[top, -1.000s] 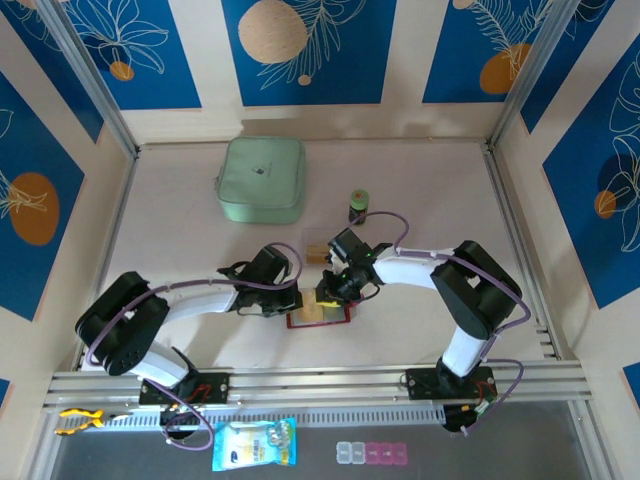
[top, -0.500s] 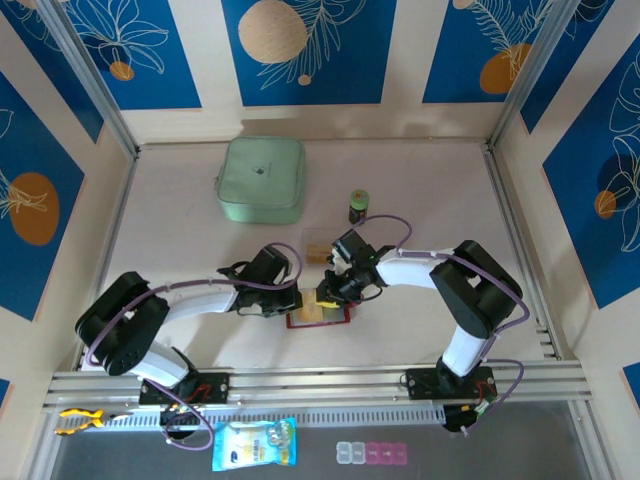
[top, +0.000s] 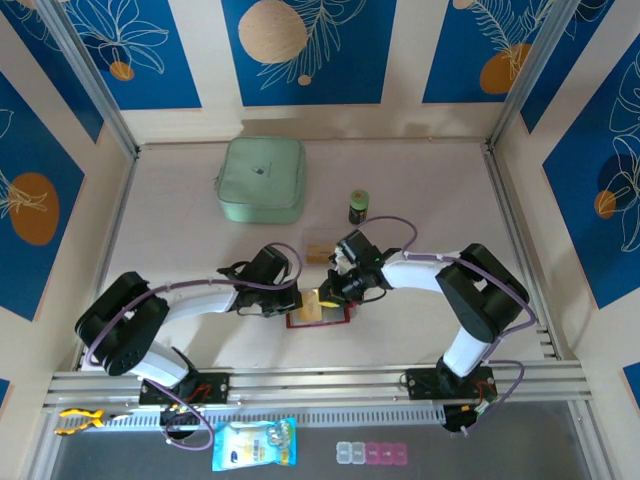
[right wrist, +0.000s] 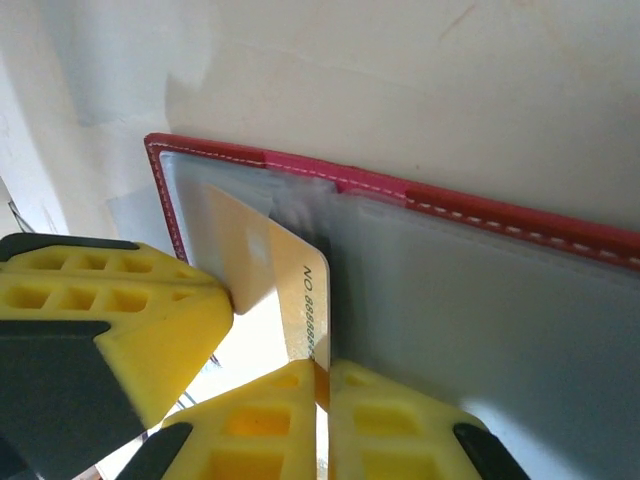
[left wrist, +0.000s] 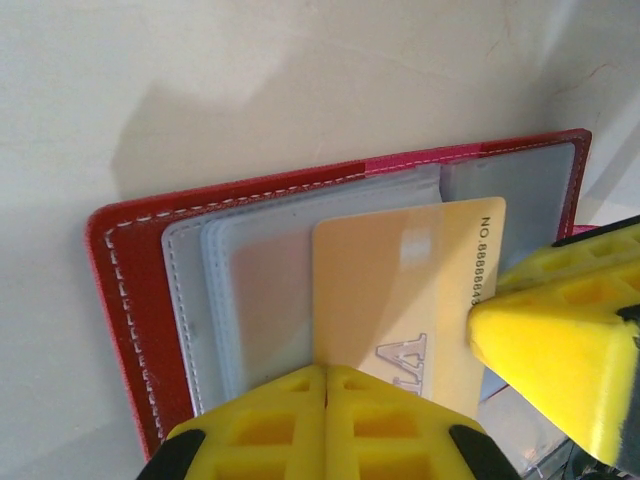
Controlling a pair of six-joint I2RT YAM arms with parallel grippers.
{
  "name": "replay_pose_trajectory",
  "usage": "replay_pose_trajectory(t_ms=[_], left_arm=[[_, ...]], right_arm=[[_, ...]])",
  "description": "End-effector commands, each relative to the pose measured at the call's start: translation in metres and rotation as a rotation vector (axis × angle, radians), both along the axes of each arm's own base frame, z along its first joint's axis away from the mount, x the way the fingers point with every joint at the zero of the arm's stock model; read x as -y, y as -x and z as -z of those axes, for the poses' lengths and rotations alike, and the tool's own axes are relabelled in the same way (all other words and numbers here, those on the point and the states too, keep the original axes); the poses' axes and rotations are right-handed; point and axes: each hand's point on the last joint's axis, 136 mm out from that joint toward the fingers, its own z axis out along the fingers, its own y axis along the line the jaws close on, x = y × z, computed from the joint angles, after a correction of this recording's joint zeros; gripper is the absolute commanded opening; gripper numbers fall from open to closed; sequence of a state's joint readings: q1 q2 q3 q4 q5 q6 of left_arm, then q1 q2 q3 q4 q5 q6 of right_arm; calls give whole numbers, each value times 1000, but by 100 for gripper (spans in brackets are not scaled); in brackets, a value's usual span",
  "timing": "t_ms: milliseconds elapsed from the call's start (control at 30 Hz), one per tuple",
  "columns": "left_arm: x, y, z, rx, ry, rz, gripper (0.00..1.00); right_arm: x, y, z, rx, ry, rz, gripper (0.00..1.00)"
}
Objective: Take the credit cards out of the card holder
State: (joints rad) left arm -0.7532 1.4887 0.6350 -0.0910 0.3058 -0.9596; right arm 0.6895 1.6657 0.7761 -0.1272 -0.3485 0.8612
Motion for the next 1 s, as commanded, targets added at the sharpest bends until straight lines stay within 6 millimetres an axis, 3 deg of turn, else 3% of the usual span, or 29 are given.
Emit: replay_pose_trajectory(t_ms=[0,400,967], left_arm=[[-11,9,9,-15,-52,2,1],[-12,9,9,-13,-45,-4,1],[-12,10,9,-10,-40,-6,1]], right_arm=[[12,6,-1,-15,26,3,10],[36,3,-11,36,139,-17,10],[37,-1,-19,77,203,-42,10]])
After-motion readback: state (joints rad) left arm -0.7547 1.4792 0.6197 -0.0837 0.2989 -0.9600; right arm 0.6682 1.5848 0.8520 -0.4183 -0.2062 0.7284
